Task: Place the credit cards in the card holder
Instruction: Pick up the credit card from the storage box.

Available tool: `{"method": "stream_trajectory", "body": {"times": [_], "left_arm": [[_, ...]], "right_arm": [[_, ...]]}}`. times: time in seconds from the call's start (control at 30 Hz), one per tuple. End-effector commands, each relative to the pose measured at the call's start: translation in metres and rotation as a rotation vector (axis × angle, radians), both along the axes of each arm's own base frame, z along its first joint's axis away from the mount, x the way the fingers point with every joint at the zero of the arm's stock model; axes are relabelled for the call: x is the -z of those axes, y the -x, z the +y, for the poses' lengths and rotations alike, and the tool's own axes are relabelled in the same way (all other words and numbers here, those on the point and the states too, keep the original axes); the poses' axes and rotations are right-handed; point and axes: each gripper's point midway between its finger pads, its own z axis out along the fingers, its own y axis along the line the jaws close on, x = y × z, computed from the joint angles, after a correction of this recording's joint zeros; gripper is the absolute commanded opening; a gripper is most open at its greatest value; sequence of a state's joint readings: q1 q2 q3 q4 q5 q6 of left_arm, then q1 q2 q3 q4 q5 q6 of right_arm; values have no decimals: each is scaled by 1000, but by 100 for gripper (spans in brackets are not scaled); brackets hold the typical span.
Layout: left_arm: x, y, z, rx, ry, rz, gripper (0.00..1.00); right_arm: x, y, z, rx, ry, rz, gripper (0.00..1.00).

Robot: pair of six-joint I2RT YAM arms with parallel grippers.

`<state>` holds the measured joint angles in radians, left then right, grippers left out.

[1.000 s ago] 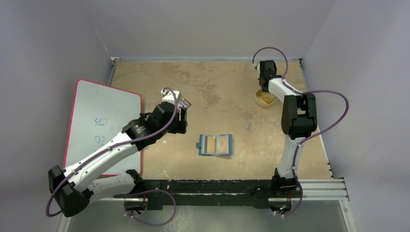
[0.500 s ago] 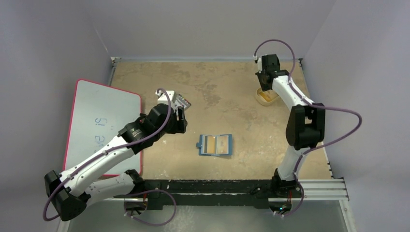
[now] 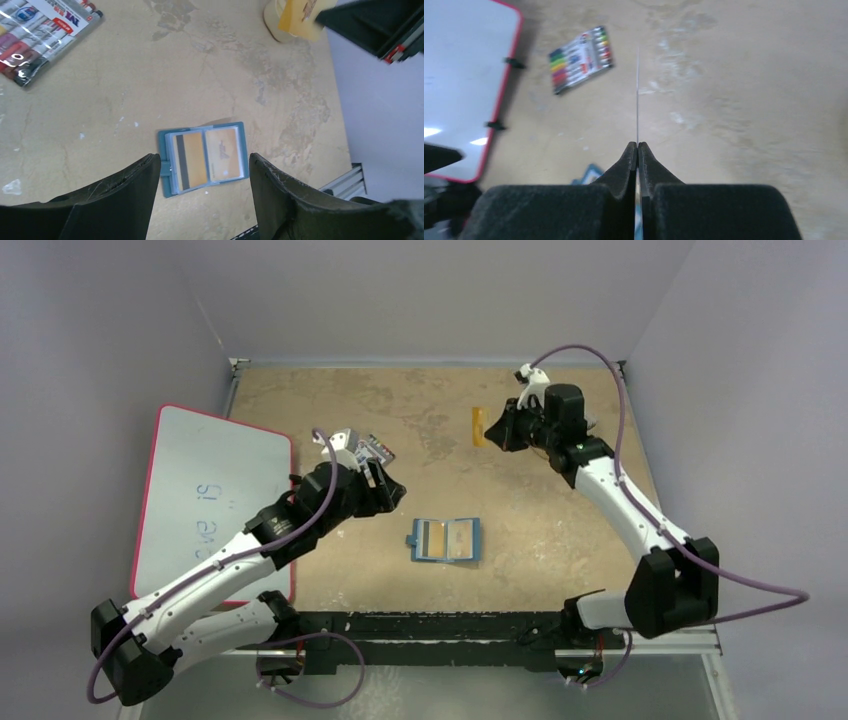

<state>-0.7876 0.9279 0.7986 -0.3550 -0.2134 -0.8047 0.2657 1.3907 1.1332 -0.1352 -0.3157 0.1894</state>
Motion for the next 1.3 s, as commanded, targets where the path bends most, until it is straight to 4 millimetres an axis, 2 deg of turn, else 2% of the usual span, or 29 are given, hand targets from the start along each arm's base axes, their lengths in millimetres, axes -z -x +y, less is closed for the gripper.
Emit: {"method": "stream_trajectory", "body": {"times": [0.0,0.07,0.2,0.37,0.5,0.57,0.7,0.83,1.0,1.2,1.27], "left_arm": [[-33,-8,-21,-2,196,-46,64],[-38,-6,-32,29,256,-41,62],[-57,0,-57,124,411,-53,56],[-78,1,-75,198,528,-99,52],[-76,-5,-82,205,531,-101,50],[-74,-9,-87,211,526,-96,46],[-79,-11,-93,230,534,-108,42],[-85,-12,-94,237,538,-131,34],[-86,-12,-96,252,528,-142,15],[-82,-12,-102,278,525,-134,11],[-83,-9,-106,306,543,-136,5]], "right_arm": [[-47,42,51,-172,-359,-33,0],[-39,63,62,-221,-418,4,0],[-38,101,75,-314,-536,34,0],[-44,129,74,-353,-606,28,0],[-47,141,76,-407,-628,33,0],[-53,150,78,-449,-660,23,0],[-55,156,80,-487,-675,17,0],[-52,158,80,-495,-681,16,0],[-44,158,80,-498,-678,35,0],[-40,160,81,-519,-680,51,0],[-40,161,82,-523,-679,50,0]]}}
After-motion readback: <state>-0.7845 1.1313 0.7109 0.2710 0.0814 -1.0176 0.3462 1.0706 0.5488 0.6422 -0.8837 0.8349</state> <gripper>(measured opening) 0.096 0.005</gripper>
